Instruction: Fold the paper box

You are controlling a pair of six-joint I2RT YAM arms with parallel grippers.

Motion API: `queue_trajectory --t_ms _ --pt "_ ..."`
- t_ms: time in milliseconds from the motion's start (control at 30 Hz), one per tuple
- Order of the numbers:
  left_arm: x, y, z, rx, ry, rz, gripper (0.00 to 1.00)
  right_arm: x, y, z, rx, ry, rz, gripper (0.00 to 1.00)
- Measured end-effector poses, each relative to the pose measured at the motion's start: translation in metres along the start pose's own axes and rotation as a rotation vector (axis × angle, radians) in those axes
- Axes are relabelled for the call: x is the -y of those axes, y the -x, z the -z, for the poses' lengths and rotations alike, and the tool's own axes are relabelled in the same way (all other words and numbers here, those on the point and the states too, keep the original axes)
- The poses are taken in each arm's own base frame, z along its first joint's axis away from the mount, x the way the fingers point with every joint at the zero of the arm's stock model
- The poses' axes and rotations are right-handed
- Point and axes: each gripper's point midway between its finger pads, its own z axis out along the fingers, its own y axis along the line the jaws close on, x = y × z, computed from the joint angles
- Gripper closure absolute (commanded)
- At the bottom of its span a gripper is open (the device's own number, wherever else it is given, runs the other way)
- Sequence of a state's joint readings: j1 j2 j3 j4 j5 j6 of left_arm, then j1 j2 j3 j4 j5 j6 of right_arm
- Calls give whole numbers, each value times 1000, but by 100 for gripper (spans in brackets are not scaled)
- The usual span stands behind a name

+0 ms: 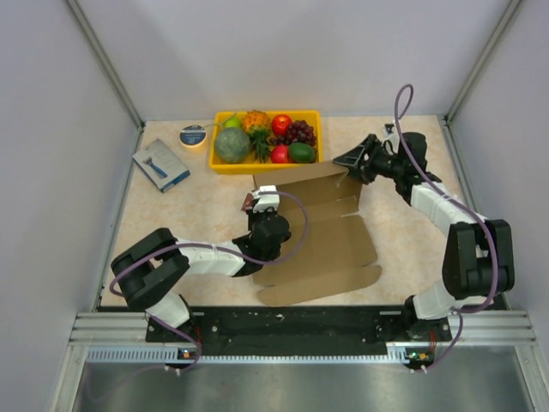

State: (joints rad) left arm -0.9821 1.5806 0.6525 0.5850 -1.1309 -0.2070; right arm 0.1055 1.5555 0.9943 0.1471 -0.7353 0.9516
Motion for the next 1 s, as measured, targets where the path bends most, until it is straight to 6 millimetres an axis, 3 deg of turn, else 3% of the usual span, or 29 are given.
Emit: queue_trajectory --t_ms 133,233,333,400,500,700,833,1000 --pt "1 -2 0 -2 -5 10 100 -5 1 27 35 -35 104 20" --pt "1 -4 1 -6 -8 18 100 -5 9 64 143 -140 248 13" --pt "-1 -8 2 -11 -11 23 100 -2 4 102 276 -214 411 16" --pt "-1 -9 3 -14 -14 30 100 13 -4 111 298 -257 473 19" --pt "-1 -6 3 -13 -20 43 100 45 -10 100 246 -352 517 20" --pt "0 -4 5 -16 -29 54 100 123 -33 59 52 -555 566 27" --pt "0 -5 5 -19 -33 57 100 158 -14 52 62 -718 537 39" --pt "2 -5 5 -21 -39 60 100 166 17 55 172 -841 515 63"
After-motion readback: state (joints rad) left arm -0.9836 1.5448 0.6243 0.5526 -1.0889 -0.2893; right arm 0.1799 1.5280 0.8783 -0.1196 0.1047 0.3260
